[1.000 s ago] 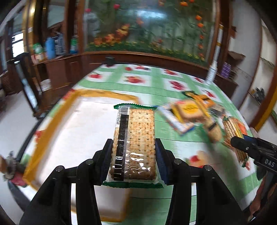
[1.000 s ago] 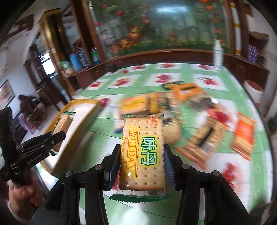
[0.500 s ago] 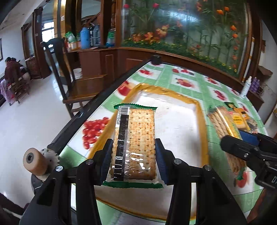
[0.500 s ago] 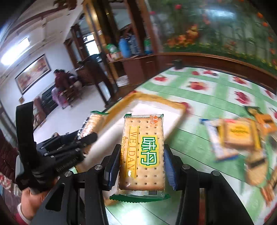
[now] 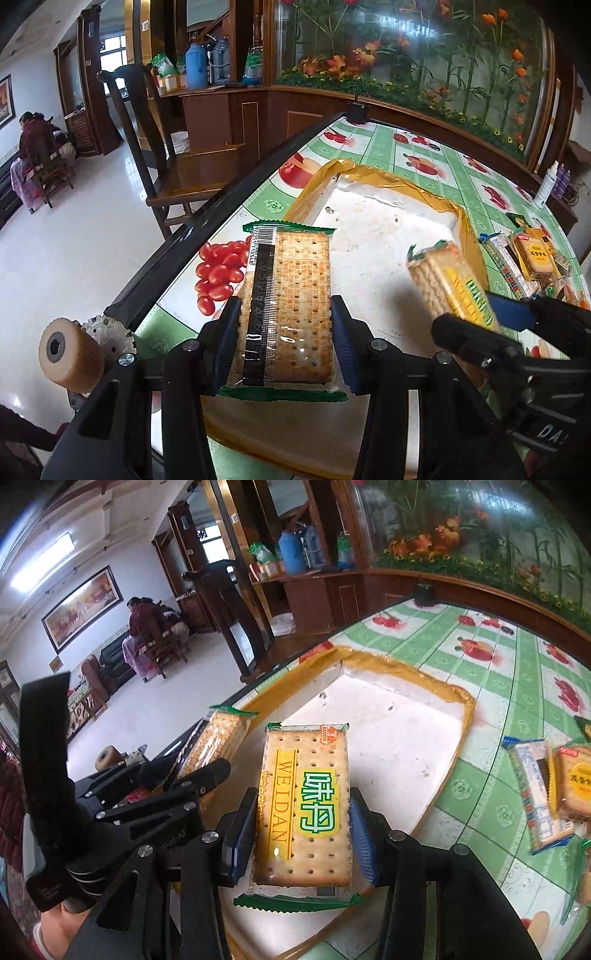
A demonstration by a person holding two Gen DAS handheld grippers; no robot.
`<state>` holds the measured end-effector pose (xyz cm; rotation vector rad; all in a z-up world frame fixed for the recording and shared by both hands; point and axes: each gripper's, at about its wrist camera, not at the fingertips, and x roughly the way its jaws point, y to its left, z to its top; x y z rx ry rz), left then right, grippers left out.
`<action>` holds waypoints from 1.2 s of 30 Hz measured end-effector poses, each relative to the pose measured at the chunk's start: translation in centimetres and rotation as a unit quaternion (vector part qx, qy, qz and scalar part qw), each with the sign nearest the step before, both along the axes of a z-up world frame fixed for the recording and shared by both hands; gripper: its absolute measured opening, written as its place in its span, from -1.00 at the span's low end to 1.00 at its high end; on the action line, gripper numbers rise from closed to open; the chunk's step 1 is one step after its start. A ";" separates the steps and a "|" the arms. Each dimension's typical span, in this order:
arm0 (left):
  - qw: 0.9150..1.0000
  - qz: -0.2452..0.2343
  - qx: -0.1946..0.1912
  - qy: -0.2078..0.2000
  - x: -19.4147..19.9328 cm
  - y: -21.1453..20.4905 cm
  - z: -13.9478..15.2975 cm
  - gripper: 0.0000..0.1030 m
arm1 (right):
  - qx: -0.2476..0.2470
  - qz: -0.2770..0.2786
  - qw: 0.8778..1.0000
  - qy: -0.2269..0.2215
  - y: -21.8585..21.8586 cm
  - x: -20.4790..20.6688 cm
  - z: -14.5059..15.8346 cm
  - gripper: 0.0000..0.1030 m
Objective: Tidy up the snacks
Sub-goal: 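Carry both packs to the yellow-rimmed white tray and open both tools, then withdraw both tools from the tray back toward the snack pile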
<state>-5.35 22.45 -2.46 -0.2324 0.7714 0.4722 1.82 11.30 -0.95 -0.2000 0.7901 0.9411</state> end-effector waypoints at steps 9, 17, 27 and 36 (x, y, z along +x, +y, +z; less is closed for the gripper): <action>1.000 0.004 0.003 0.010 0.1 -0.1 0.2 -0.10 | -0.012 0.002 1.000 0.004 0.4 0.0 -0.7 -0.04; 0.998 0.029 0.059 0.019 -0.1 -1.2 1.3 0.64 | 0.006 -0.022 1.000 -0.018 -2.6 0.0 0.8 0.17; 0.997 0.013 0.070 0.015 0.5 -3.5 2.4 0.64 | 0.023 -0.105 0.994 -0.021 -10.7 1.8 1.7 0.48; 0.998 -0.026 0.058 0.009 2.4 -7.1 3.0 0.64 | 0.027 -0.198 0.980 -0.008 -20.2 3.1 0.6 0.56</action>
